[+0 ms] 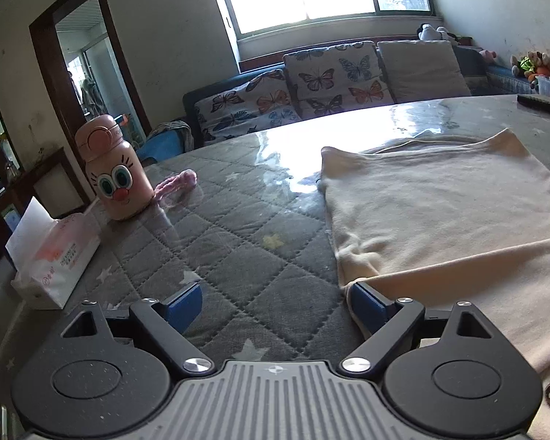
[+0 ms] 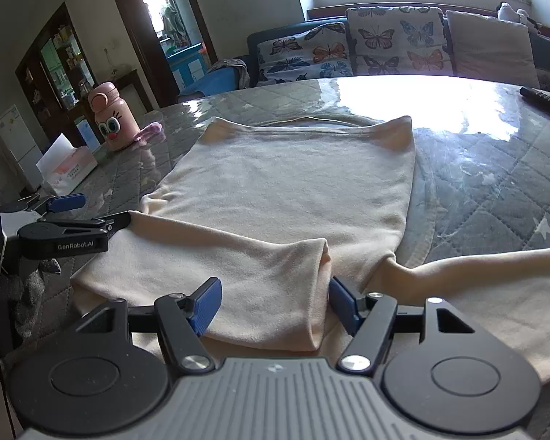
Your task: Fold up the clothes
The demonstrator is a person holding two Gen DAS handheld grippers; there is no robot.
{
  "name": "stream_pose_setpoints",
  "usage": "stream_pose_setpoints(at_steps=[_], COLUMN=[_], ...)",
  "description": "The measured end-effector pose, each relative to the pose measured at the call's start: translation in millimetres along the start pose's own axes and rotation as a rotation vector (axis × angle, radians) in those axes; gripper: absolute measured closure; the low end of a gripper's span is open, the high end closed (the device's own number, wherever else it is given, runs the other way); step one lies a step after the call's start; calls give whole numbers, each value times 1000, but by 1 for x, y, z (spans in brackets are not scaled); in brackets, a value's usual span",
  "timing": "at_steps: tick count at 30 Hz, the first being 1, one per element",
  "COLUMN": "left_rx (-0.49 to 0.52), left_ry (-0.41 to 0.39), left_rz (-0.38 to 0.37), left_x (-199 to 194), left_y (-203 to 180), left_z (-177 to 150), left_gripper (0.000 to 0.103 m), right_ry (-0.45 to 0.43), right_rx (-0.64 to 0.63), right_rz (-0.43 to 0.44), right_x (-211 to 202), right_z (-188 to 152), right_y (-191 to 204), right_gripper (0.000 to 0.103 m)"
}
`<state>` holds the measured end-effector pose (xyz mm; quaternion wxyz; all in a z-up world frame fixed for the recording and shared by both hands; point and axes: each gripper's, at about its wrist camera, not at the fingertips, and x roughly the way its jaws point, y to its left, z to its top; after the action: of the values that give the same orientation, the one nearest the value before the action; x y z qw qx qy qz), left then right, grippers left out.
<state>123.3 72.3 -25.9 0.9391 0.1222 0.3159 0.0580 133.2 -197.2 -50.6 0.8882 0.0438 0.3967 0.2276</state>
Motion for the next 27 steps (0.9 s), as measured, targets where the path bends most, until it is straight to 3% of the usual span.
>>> stream_pose_setpoints(at_steps=[5,10,13,20,27], left_rx=[-36,-72,-45,53,81], left_ry=[28,-2,-30,-69,-76], left_rz=[39,-38,-105,-184,-219], left_x=[4,-18,-33,-52,-58], left_y=[11,17,6,-22,-38], left_z=[-1,2,2,0,-1], left_gripper=[19,19,18,17,14], right_ry=[-4,-15,-21,-42,-102], right_rx=[1,0,0,-1,90], right_rz=[-3,-11,-16,-47,-172], right_x=[-2,-7,-10,-27,-62], right_z=[-1,-2,-2,-5,-15], right_y=[0,2,2,-3,-45], right_gripper=[36,37,37,37,37])
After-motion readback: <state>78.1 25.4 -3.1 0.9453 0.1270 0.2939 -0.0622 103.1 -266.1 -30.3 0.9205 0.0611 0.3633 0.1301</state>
